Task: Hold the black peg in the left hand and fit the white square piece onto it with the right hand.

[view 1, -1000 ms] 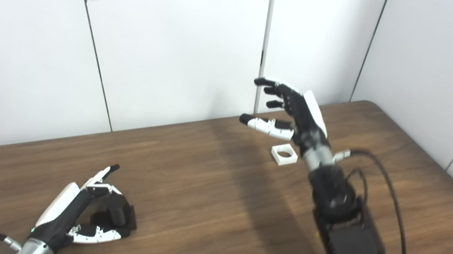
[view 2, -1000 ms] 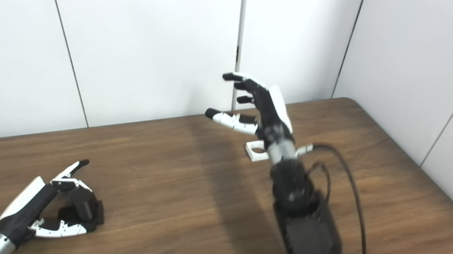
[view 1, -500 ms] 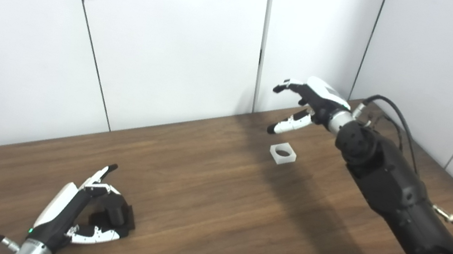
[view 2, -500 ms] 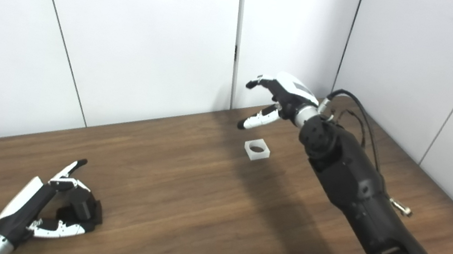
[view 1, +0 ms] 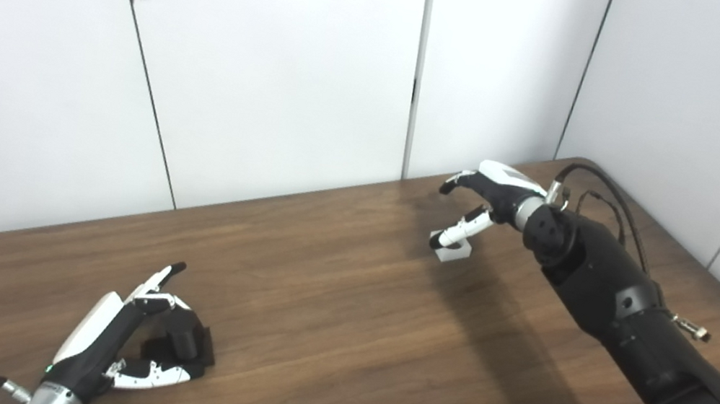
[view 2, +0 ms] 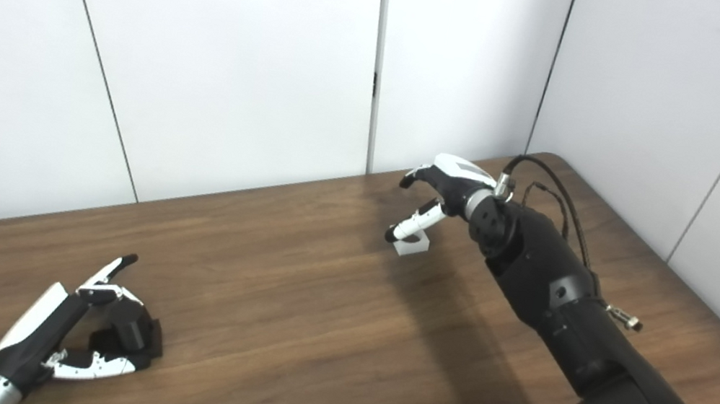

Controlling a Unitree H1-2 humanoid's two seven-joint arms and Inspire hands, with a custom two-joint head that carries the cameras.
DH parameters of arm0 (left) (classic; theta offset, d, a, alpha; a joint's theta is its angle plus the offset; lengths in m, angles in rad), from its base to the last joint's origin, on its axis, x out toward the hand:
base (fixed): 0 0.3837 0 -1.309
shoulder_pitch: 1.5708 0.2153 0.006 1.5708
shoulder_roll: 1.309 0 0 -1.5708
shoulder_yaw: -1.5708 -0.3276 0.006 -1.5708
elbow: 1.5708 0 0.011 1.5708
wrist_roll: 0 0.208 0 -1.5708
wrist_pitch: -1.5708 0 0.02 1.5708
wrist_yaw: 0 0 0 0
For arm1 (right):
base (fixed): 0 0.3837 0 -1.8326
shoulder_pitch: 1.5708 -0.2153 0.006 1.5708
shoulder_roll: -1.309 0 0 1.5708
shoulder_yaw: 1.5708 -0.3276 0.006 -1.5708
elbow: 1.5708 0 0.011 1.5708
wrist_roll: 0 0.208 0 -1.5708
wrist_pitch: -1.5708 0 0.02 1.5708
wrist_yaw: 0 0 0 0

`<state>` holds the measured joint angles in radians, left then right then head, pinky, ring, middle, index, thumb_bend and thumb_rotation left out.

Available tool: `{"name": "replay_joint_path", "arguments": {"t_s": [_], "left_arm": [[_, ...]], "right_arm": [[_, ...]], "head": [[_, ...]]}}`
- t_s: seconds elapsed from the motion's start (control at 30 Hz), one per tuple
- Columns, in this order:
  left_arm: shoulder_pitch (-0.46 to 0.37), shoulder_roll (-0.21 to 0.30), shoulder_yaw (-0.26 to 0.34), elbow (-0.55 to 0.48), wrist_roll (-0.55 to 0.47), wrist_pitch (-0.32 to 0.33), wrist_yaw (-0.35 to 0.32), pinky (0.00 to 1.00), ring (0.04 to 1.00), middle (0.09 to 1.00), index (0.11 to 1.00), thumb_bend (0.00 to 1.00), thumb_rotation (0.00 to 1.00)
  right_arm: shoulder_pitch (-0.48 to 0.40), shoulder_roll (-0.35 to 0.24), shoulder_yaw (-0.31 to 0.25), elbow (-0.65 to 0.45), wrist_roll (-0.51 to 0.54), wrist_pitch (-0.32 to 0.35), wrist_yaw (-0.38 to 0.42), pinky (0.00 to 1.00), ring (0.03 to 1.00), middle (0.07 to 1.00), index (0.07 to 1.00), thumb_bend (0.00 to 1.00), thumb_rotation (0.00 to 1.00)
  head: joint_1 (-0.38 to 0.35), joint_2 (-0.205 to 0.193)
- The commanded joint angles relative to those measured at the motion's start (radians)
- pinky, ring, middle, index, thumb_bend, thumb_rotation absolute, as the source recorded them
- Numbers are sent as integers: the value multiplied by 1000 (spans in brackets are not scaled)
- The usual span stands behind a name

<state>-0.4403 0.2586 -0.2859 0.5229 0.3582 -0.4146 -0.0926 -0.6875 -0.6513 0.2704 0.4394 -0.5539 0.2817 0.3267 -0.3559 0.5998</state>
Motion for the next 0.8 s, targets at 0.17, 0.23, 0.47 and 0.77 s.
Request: {"name": "replay_joint_path", "arguments": {"t_s": [0.17,0.23,0.47,0.77], "left_arm": [[17,18,-6,-25,25,37,-17,1000,1000,1000,494,523,72],[16,17,-6,-18,25,34,-13,1000,1000,1000,494,523,72],[18,14,-4,-12,14,37,-18,998,1000,1000,494,523,71],[24,23,-4,-26,18,44,-18,1000,1000,1000,494,523,73]], "right_arm": [[-50,-39,12,-17,-18,28,67,1000,1000,1000,865,877,459],[-51,-42,18,-15,-23,37,83,1000,1000,1000,868,893,455],[-43,-48,23,-10,-31,33,108,1000,1000,1000,866,917,429],[-39,-56,26,-12,-30,44,141,1000,1000,1000,854,925,384]], "head": [[-4,8],[-2,10],[5,14],[7,19]]}}
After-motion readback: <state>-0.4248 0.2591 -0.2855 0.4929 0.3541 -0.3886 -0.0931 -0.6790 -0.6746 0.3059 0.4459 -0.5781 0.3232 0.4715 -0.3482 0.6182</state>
